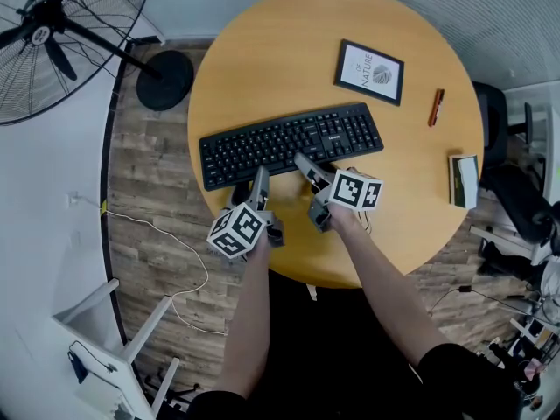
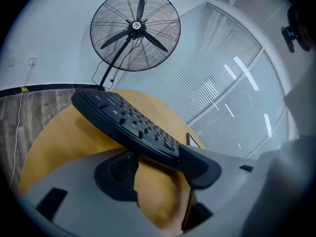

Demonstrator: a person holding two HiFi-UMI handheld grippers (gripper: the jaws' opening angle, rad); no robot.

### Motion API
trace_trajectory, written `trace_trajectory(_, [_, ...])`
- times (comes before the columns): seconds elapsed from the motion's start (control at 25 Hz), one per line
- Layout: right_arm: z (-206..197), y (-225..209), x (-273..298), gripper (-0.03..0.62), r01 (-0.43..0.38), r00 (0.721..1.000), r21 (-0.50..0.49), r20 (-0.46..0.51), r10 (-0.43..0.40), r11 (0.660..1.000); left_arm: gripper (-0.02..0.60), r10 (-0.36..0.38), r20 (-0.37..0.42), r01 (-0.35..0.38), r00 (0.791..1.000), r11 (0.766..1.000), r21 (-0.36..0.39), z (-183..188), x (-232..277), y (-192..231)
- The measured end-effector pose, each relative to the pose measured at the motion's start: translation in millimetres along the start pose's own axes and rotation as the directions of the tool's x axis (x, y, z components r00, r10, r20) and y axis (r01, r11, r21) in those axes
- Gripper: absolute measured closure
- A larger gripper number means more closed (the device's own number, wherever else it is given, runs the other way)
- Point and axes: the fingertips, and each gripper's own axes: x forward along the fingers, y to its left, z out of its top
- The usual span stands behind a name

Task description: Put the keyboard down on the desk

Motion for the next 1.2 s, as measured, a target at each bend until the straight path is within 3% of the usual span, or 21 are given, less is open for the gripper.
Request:
trace_trajectory(0.4, [-7,-11,1,0.394,0.025,0.998,0.023,-0.066,-0.024,0.999,0.345,0.025,-0.047,-0.027,0.999,0.999,-0.035,-11,2,8])
trace_trajectory(0.64, [-14,-23,-8,0.301,0.090,0.989,-0.028,-0.120,-0.092,0.996,0.345,0.049,-0.067,-0.052,0.997,0.997,-0.052,-18,1,13])
trace_trajectory(1.08, [-37,-19,-17,0.345,0.075,0.991,0.075,-0.115,-0.066,0.994,0.343,0.059,-0.087,-0.065,0.994,0.996,-0.060,-22,1,19])
trace_trajectory(1.2, [-39,-15,-16,0.415,0.058,0.993,0.082,-0.110,-0.049,0.995,0.339,0.067,-0.104,-0.073,0.992,0.996,-0.059,-26,1,23])
